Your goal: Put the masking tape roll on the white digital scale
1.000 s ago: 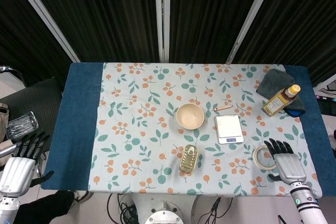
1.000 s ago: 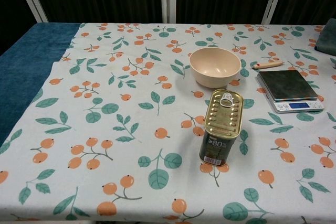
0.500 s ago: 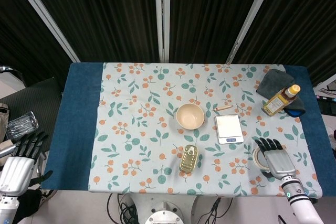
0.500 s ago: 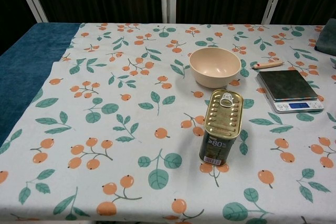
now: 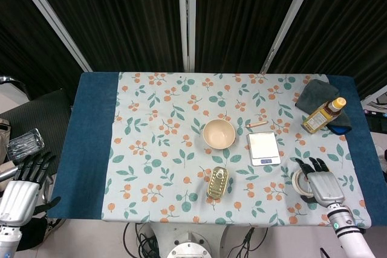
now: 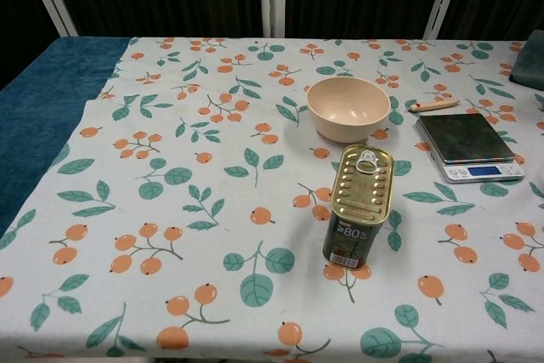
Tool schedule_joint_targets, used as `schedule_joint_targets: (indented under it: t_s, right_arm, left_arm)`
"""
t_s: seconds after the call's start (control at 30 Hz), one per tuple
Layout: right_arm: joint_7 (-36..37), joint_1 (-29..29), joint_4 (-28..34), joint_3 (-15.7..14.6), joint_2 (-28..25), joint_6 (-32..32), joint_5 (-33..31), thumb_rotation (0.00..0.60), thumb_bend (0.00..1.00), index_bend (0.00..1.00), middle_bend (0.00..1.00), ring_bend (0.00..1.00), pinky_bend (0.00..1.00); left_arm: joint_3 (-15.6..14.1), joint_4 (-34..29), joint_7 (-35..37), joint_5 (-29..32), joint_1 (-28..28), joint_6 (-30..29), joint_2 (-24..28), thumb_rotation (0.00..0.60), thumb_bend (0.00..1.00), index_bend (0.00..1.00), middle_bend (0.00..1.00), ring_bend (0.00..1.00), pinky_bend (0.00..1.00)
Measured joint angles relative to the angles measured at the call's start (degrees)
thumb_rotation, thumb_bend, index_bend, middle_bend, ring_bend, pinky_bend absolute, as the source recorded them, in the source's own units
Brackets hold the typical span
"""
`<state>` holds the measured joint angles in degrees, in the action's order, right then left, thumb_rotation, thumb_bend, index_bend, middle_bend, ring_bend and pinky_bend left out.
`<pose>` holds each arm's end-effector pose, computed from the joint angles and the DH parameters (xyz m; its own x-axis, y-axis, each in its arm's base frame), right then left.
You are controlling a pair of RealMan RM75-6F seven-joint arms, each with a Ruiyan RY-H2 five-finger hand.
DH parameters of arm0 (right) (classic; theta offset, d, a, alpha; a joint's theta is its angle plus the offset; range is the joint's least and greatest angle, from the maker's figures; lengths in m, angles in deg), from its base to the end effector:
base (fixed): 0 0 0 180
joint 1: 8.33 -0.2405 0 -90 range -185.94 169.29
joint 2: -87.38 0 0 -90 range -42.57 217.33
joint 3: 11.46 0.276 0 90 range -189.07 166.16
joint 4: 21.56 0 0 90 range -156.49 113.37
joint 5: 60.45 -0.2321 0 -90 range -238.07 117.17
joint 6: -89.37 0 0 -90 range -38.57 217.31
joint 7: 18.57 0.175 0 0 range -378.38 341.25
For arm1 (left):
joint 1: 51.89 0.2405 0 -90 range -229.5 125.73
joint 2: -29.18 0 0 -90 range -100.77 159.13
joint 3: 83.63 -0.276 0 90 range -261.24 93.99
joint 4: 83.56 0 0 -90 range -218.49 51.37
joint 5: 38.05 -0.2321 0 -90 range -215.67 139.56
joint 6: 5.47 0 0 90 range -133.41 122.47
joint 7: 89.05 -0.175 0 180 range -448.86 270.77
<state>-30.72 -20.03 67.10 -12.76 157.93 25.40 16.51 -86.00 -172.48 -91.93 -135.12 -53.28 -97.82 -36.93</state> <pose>-0.3662 -0.2251 0.0530 0.4993 -0.3921 0.7726 -0.8498 -0.0476 0.5250 -0.3265 0.1720 0.1329 0.4621 -0.0168 0.8867 0.8763 -0.1449 -0.4594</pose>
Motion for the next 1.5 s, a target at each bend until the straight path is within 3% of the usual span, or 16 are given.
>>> schedule_joint_targets:
  t_s: [0.2, 0.43, 0.8, 1.1, 1.23, 1.4, 1.5]
  right_arm:
    - [-0.61, -0.46, 2.08, 1.42, -2.05, -2.71, 1.63, 0.600, 0.09, 0.00, 0.31, 0.00, 0.00]
    - [-9.72, -5.38, 6.31, 4.87, -1.87, 0.11, -0.76, 0.600, 0.09, 0.00, 0.31, 0.00, 0.00]
    - [-25.70, -18.34, 7.19, 10.55, 4.05, 9.52, -18.31, 0.600, 0.09, 0.00, 0.30, 0.00, 0.00]
    - [-30.40, -24.24, 4.18, 11.15, 7.06, 11.79, -27.46, 0.600, 0.09, 0.00, 0.29, 0.00, 0.00]
    - [-31.74, -26.02, 3.47, 10.58, 7.55, 12.19, -31.22, 0.600, 0.06, 0.00, 0.23, 0.00, 0.00]
    - [-31.17, -27.80, 3.15, 9.57, 7.61, 13.62, -34.51, 0.600, 0.03, 0.00, 0.02, 0.00, 0.00]
    - [-30.29, -28.52, 3.23, 8.92, 7.37, 13.79, -35.13, 0.600, 0.03, 0.00, 0.00, 0.00, 0.00]
  left_arm:
    - [0.03, -0.27, -0.18, -0.27, -0.04, -0.15, 0.11, 0.600, 0.09, 0.02, 0.00, 0.00, 0.00]
    - [0.19, 0.20, 0.46, 0.31, 0.47, -0.84, 0.07, 0.600, 0.09, 0.02, 0.00, 0.00, 0.00]
    - [0.35, 1.41, 2.08, 1.19, 1.28, -1.70, 0.26, 0.600, 0.09, 0.02, 0.00, 0.00, 0.00]
    - [0.56, 2.28, 3.04, 1.69, 1.22, -1.34, 0.23, 0.600, 0.09, 0.02, 0.00, 0.00, 0.00]
    - [0.68, 2.43, 3.18, 1.75, 1.16, -1.29, 0.16, 0.600, 0.09, 0.02, 0.00, 0.00, 0.00]
    - [0.69, 2.71, 3.75, 2.13, 1.18, -0.98, 0.08, 0.600, 0.09, 0.02, 0.00, 0.00, 0.00]
    - [0.63, 3.08, 4.01, 2.33, 1.16, -0.66, -0.10, 0.600, 0.09, 0.02, 0.00, 0.00, 0.00]
